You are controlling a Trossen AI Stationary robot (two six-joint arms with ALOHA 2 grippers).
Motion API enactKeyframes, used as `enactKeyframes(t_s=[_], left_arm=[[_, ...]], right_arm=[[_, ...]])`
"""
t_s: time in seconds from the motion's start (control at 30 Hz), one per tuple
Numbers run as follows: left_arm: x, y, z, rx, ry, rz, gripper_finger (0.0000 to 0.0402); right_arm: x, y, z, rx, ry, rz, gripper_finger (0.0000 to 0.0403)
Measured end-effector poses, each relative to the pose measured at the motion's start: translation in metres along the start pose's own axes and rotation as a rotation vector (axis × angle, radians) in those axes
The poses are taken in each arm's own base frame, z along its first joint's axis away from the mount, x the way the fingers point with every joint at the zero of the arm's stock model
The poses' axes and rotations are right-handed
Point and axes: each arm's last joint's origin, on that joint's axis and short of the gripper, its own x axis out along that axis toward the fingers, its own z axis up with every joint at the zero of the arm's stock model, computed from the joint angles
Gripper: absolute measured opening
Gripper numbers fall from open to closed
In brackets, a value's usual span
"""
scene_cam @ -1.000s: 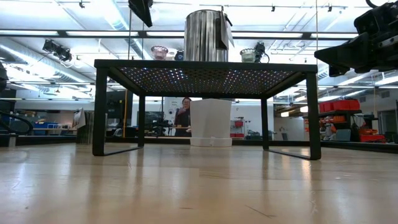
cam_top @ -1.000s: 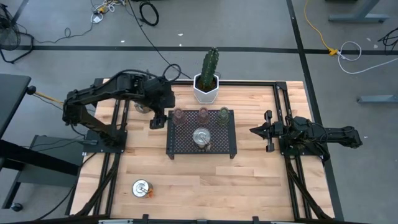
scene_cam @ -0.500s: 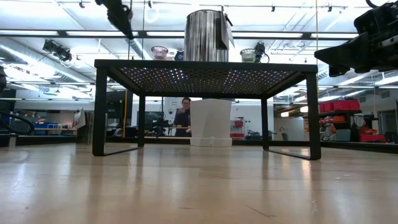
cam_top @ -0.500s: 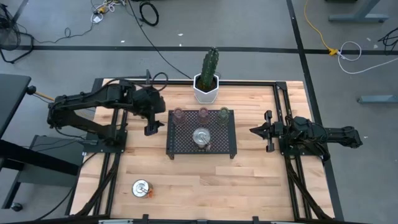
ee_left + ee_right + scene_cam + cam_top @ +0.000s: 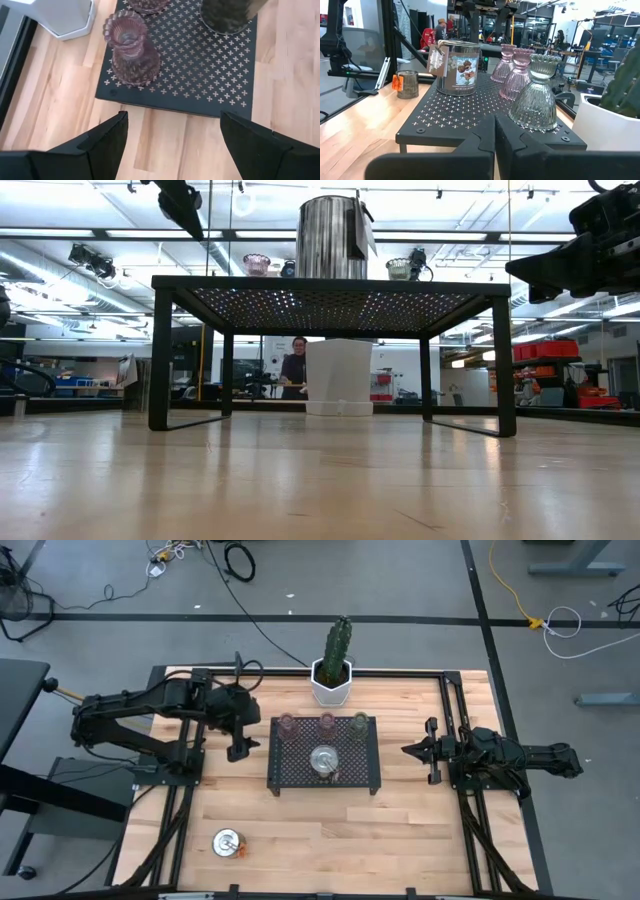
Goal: Pick & Place candle stick holders
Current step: Adjust the silver scented candle on the shelf
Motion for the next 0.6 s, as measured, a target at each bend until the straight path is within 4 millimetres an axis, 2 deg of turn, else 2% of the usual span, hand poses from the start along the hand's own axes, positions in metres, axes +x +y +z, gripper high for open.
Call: enactKeyframes(t_s=[0.13,0.27,0.5,0.6], left_arm=[[-0.003,0.001,-0.002,0.0,-0.011,0.016,0.0319],[-0.019,0.002,-0.008,-0.008,-0.07,0.026,0.0319],[-0.066,0.006,-0.018,-0.037,-0.389,0.029,0.0319],[-0.081,0.008,-0.023,-0.046,-0.478,0.019,0.0319]], right_arm=[[0.0,0.0,0.0,0.0,0.0,0.0,0.0002],[0.0,0.0,0.0,0.0,0.0,0.0,0.0002],[0.0,0.0,0.0,0.0,0.0,0.0,0.0002],[0.0,0.0,0.0,0.0,0.0,0.0,0.0002]])
